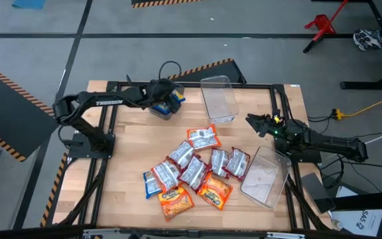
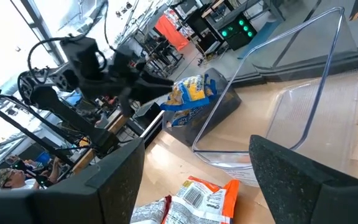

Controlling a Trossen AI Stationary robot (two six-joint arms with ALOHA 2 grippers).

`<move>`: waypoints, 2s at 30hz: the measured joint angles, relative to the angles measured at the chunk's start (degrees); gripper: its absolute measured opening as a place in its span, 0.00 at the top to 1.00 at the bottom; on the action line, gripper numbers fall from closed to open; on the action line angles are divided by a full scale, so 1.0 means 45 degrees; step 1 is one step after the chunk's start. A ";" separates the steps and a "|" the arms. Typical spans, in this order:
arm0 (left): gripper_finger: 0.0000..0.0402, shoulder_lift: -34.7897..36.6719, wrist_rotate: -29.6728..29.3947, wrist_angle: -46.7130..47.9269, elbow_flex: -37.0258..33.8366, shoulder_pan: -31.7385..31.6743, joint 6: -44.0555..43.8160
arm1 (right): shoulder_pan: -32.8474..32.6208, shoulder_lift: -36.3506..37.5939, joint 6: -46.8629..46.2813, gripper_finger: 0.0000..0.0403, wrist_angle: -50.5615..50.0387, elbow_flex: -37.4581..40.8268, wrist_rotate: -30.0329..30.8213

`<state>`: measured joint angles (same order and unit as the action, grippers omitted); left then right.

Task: Sort Maruchan noodles
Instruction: Put the blue noodle pack into the black bin

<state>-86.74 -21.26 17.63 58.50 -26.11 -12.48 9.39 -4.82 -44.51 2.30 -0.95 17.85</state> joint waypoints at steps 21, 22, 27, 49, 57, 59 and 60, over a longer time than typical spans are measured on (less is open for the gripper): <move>0.69 -0.0538 0.1240 0.0852 0.0005 -0.1743 -0.1188 | 0.0005 0.0000 0.0010 0.31 0.0006 0.0000 0.0039; 0.69 -0.0538 0.1272 0.0734 0.0000 -0.1767 -0.1376 | 0.0000 0.0000 0.0010 0.31 0.0006 0.0000 0.0058; 0.69 -0.0543 0.1319 0.0449 0.0000 -0.1772 -0.1445 | 0.0000 0.0000 0.0010 0.31 0.0016 0.0000 0.0146; 0.69 0.3165 0.4926 0.1993 -0.0010 -0.1651 -0.0061 | 0.0001 0.0000 -0.0010 0.31 0.0011 0.0000 0.0033; 0.69 0.5263 0.7491 0.6246 -0.0010 -0.0067 -0.0714 | 0.0000 -0.0184 0.0042 0.31 0.0010 0.0000 -0.0004; 0.69 0.5588 0.7670 0.6900 -0.0010 0.0722 -0.1597 | 0.0000 -0.0358 0.0044 0.31 0.0006 0.0000 -0.0107; 0.69 0.5695 0.7669 0.7101 -0.0010 0.1173 -0.2100 | 0.0000 -0.0461 0.0044 0.31 -0.0003 0.0000 -0.0107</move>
<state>-61.12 13.25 49.58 58.46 -20.83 -21.93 9.39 -6.90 -44.31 2.29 -0.95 17.37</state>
